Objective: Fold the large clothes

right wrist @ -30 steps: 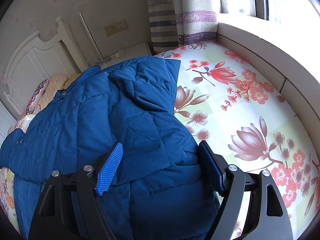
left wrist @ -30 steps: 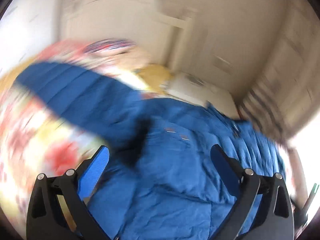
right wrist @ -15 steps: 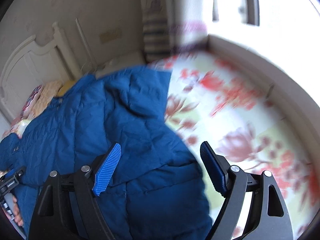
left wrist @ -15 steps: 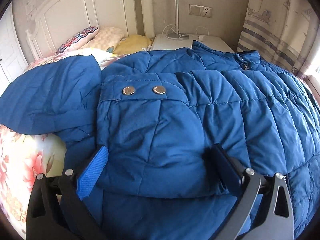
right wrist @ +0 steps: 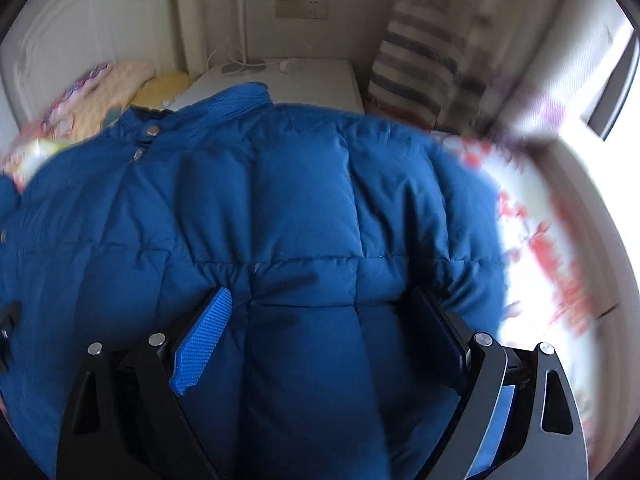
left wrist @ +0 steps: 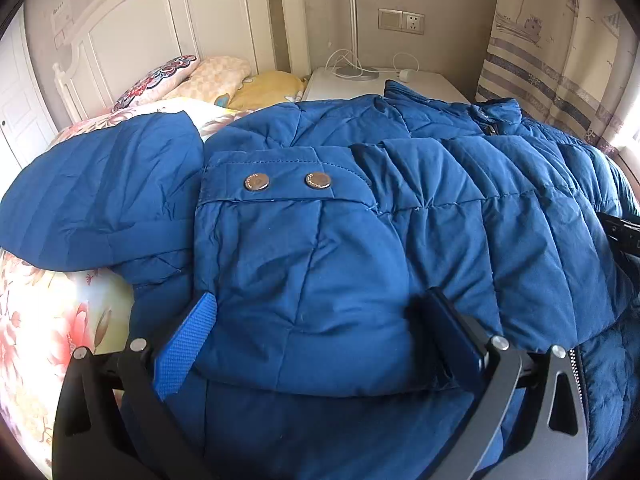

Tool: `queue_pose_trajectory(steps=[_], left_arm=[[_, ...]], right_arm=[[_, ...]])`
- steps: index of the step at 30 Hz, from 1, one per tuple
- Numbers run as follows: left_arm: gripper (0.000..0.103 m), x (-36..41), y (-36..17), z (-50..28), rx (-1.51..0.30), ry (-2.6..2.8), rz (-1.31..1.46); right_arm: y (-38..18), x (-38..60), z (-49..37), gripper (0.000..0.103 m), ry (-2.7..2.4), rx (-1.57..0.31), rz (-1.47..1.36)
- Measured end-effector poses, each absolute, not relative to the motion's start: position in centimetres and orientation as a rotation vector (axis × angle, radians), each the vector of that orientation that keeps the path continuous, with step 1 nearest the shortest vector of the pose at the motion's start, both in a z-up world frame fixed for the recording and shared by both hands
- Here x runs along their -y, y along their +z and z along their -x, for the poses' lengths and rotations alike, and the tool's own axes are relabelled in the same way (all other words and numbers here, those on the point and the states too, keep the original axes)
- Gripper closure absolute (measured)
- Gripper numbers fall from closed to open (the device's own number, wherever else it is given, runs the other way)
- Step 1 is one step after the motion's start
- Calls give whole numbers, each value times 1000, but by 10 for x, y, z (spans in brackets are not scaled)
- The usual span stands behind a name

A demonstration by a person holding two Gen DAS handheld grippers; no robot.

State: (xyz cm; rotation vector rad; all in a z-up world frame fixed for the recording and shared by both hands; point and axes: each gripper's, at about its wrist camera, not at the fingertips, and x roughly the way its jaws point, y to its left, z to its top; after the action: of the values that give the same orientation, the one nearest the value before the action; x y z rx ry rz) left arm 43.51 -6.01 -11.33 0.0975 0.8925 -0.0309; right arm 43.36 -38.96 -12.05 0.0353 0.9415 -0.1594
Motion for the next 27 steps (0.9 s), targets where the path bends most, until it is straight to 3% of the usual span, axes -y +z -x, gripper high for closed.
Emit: queue_pose_trajectory(steps=[3,6,11,17,19,22,27], left_arm=[[2,60,-114,-435,-893,-30,-98],[2,60,-114,-435,-892,-30,-99],[2,58,-114,-435,-891,-37,-86],[2,55,-113,-435,-886,-48,-68],[2,51,-110,-433,-869,-63,-37],[2,14,-91,-418,-752,-155,191],[2,-139,-75,-391,-531,42,865]], right_arm=[[-108,380,-420,17,-251,-938,-37],[-82,344,-388,16,-115,-795,-30],[-129,291,-392,13,41,-956,101],[-107,292,-371,10,-47,-876,51],[-112,285,-366,5,-12,-856,47],[-140,286,-375,4,9,-900,43],[-136,283,-371,4,1,-898,45]])
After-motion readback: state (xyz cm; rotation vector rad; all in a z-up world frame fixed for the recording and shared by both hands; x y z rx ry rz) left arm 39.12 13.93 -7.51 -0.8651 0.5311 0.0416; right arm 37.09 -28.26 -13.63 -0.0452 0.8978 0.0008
